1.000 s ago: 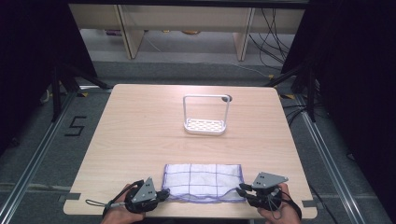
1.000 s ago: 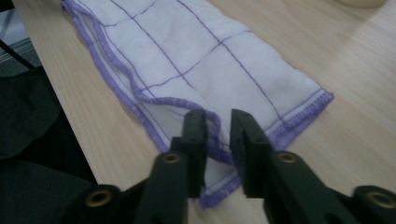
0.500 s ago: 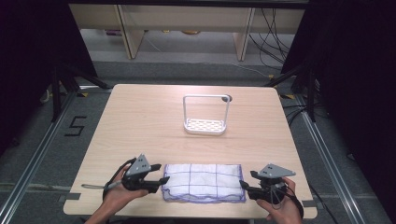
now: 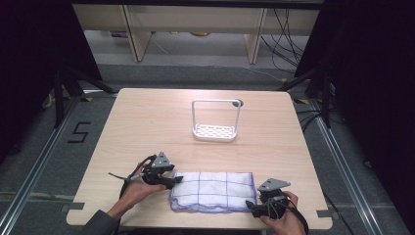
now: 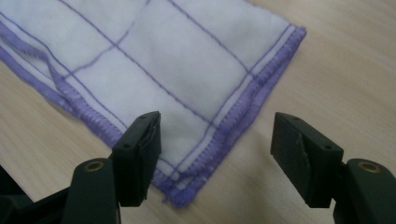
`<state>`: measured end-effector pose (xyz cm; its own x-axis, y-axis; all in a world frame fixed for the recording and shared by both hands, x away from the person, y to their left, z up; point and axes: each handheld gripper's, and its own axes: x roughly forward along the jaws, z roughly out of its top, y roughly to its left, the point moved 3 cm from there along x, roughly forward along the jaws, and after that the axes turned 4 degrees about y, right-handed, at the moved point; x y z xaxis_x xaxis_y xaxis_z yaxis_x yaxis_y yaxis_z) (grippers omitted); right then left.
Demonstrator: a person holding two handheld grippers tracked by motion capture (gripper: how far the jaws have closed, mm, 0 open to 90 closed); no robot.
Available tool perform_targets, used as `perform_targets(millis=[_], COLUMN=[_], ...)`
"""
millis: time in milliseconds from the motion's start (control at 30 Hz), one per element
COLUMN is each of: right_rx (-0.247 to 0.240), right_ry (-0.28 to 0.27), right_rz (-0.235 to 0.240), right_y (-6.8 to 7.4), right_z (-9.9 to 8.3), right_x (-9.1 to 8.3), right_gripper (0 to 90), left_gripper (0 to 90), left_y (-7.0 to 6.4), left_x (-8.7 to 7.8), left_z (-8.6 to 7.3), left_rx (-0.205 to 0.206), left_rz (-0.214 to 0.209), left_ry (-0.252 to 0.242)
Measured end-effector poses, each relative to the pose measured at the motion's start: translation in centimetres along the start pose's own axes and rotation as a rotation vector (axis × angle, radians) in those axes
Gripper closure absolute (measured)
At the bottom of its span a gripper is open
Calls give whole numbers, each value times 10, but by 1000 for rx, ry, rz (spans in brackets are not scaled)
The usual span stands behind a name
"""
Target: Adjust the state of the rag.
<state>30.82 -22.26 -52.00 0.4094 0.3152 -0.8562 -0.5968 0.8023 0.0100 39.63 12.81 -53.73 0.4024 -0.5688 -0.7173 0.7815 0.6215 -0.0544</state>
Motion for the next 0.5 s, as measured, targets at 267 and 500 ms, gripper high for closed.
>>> perform_targets(millis=[267, 500], right_rx=[-14, 14], right_ry=[2, 3], right_rz=[-18, 41], right_y=[-2, 6], right_z=[-2, -1], right_x=[0, -2], right_gripper=[347, 378], left_gripper=[420, 425], left_y=[-2, -5], left_x=[-3, -5], left_z=[-4, -6], left_rx=[9, 31], left_rz=[7, -4], left_ry=[5, 14])
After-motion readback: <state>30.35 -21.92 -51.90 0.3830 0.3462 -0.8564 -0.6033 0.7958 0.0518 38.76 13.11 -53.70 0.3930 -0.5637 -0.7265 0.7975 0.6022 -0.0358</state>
